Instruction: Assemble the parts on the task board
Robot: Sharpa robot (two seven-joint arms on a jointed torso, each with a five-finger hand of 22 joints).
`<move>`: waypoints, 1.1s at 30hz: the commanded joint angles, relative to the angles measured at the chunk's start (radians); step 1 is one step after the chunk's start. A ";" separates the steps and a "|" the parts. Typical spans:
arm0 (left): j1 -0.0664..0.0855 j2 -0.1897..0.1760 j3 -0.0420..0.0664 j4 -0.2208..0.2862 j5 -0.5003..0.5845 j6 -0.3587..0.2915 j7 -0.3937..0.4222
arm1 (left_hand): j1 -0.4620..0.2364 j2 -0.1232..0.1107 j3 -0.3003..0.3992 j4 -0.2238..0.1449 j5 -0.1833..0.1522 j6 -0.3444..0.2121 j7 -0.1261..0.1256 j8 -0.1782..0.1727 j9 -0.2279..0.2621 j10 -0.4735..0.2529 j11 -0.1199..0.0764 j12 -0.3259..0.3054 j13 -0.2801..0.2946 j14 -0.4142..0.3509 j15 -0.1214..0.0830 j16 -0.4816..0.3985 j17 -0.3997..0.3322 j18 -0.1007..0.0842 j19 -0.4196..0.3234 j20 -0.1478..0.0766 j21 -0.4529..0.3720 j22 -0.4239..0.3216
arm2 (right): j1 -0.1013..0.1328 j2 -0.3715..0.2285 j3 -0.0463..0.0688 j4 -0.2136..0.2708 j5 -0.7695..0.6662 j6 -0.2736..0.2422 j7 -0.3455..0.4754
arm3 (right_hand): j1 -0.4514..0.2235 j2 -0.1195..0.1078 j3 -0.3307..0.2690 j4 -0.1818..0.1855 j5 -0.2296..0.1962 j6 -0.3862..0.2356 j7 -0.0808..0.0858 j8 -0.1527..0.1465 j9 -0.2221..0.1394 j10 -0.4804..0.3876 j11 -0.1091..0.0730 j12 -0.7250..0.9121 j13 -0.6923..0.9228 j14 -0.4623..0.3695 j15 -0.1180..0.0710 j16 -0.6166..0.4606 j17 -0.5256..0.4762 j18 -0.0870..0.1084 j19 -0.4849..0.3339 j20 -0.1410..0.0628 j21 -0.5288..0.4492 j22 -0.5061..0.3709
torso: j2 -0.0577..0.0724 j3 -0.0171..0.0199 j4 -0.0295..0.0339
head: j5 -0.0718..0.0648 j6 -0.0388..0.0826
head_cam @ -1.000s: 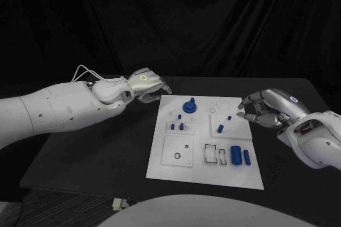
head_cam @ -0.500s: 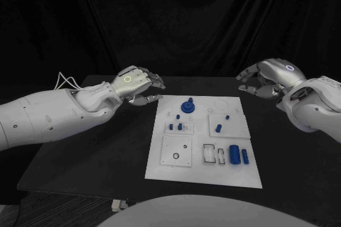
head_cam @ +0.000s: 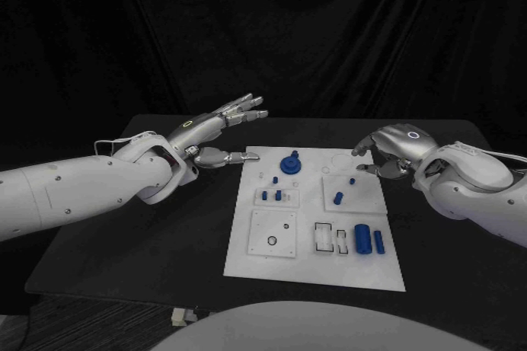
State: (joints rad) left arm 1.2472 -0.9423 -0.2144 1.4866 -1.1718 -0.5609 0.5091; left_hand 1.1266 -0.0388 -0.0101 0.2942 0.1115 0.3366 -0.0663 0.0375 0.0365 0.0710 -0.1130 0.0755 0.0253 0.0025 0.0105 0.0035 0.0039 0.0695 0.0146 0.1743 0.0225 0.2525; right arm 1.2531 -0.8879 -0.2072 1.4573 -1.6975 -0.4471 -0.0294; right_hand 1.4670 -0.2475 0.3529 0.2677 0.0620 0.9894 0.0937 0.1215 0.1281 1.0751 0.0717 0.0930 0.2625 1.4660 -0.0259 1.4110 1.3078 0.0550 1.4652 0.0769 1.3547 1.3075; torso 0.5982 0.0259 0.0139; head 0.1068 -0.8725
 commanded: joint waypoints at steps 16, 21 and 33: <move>-0.045 0.014 0.001 -0.007 0.984 0.586 0.197 | 0.000 0.175 -0.186 -0.003 0.089 -0.194 0.004 -0.017 -0.015 -0.070 0.016 -0.048 -0.018 -0.002 -0.022 -0.004 -0.004 0.067 -0.015 -0.118 -0.022 -0.252 | -0.023 0.003 0.001 0.010 -0.019 0.067 0.000 | -0.021 0.005 -0.002 -0.015 0.156 0.003 0.029 -0.026 -0.013 -0.002 0.001 0.041 -0.029 0.061 0.003 0.021 0.013 -0.009 0.030 0.004 0.017 0.202 | 0.001 -0.0028 -0.0003 | -0.008 0.000; -0.049 0.010 0.001 -0.007 0.990 0.583 0.199 | 0.045 0.185 -0.200 -0.003 0.114 -0.181 0.009 -0.015 -0.014 -0.070 0.027 -0.039 -0.017 -0.002 0.007 -0.004 -0.004 0.070 -0.015 -0.085 -0.021 -0.243 | -0.032 0.006 0.001 0.004 -0.017 0.071 -0.003 | -0.023 0.004 -0.002 -0.015 0.158 0.004 0.032 -0.026 -0.012 -0.001 0.001 0.042 -0.030 0.060 0.005 0.021 0.013 -0.008 0.030 0.005 0.015 0.201 | 0.001 -0.0030 -0.0001 | -0.007 0.000; -0.051 0.012 0.001 -0.009 0.993 0.579 0.198 | 0.134 0.191 -0.213 -0.004 0.170 -0.163 0.026 -0.013 -0.012 -0.068 0.060 -0.026 -0.014 -0.002 0.028 -0.004 -0.004 0.078 -0.015 -0.059 -0.021 -0.241 | -0.059 0.024 0.001 -0.021 -0.015 0.061 -0.019 | -0.047 0.014 0.000 -0.006 0.132 0.020 0.039 -0.023 -0.008 0.008 0.004 0.063 -0.033 0.059 0.017 0.024 0.010 -0.008 0.028 0.015 0.013 0.200 | 0.001 -0.0028 -0.0003 | -0.007 0.000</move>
State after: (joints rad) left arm 1.1976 -0.9322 -0.2148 1.4766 -0.2008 0.0037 0.6734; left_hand 1.2546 0.1520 -0.2163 0.2895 0.2771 0.1663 -0.0408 0.0203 0.0233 0.0046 -0.0594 0.0454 0.0099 -0.0021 0.0315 0.0036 0.0012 0.1462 -0.0005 0.1094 0.0034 0.0111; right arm 1.1968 -0.8648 -0.2068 1.4387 -1.7093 -0.3837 -0.0311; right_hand 1.4258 -0.2367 0.3491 0.2577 0.1965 1.0021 0.1308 0.0996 0.1181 1.0789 0.0754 0.1501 0.2306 1.4641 -0.0167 1.4285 1.3078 0.0548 1.4668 0.0860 1.3663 1.3081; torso 0.5993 0.0229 0.0135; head 0.0981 -0.8725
